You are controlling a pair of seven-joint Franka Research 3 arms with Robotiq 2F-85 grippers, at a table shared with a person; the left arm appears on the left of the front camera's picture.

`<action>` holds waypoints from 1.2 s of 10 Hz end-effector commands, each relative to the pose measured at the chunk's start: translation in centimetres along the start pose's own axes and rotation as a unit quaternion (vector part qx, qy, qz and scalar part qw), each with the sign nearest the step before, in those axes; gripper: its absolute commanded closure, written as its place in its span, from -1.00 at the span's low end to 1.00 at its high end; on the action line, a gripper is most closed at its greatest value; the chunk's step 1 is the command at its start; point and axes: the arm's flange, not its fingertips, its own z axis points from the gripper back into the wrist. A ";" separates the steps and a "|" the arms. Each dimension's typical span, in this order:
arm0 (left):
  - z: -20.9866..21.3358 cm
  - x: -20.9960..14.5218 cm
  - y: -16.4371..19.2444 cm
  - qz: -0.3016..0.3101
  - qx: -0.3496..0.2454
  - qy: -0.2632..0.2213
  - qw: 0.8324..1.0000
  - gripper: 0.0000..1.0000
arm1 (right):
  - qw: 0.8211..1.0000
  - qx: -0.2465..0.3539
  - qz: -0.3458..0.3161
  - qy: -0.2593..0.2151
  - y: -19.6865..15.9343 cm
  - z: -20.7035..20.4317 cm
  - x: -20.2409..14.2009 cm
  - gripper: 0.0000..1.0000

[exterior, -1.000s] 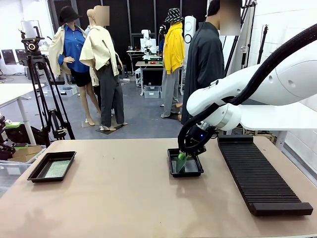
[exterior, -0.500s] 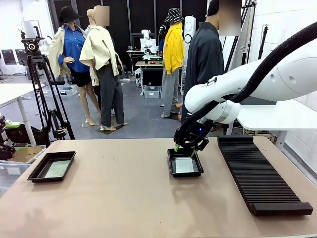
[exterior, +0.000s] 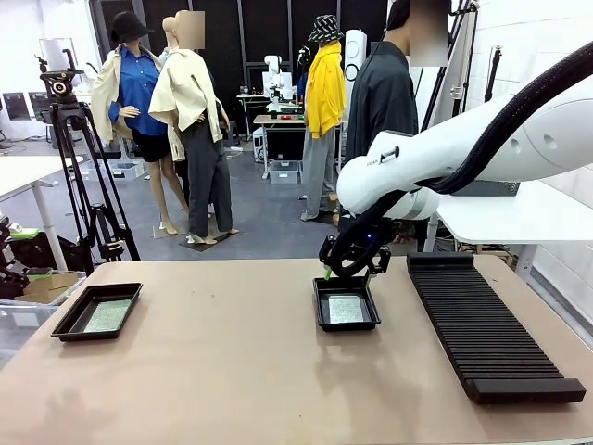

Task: Inspect and transfer BCBs to ESD trays.
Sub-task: Pick up the Blank PCB from the PCB Rack and place it in the right ESD tray, then pick up the ESD tray and place it on the left side of the table.

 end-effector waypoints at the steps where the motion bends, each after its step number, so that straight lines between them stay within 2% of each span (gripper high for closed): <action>1: 0.1 0.1 -0.2 -0.003 0.000 -0.002 1.000 -1.00 | 1.000 -0.021 -0.008 -0.004 0.1 0.3 -0.3 -1.00; 3: 0.1 0.1 -0.2 -0.003 0.000 -0.002 1.000 -1.00 | 1.000 -0.027 -0.002 0.005 -0.1 0.4 -0.4 -1.00; 4: 0.1 0.1 -0.2 -0.003 0.000 -0.002 1.000 -1.00 | 1.000 -0.003 0.003 0.000 0.1 0.3 -0.1 -1.00; 12: 0.1 0.1 -0.2 -0.003 0.000 -0.002 1.000 -1.00 | 1.000 -0.003 0.003 0.000 0.1 0.3 -0.1 -1.00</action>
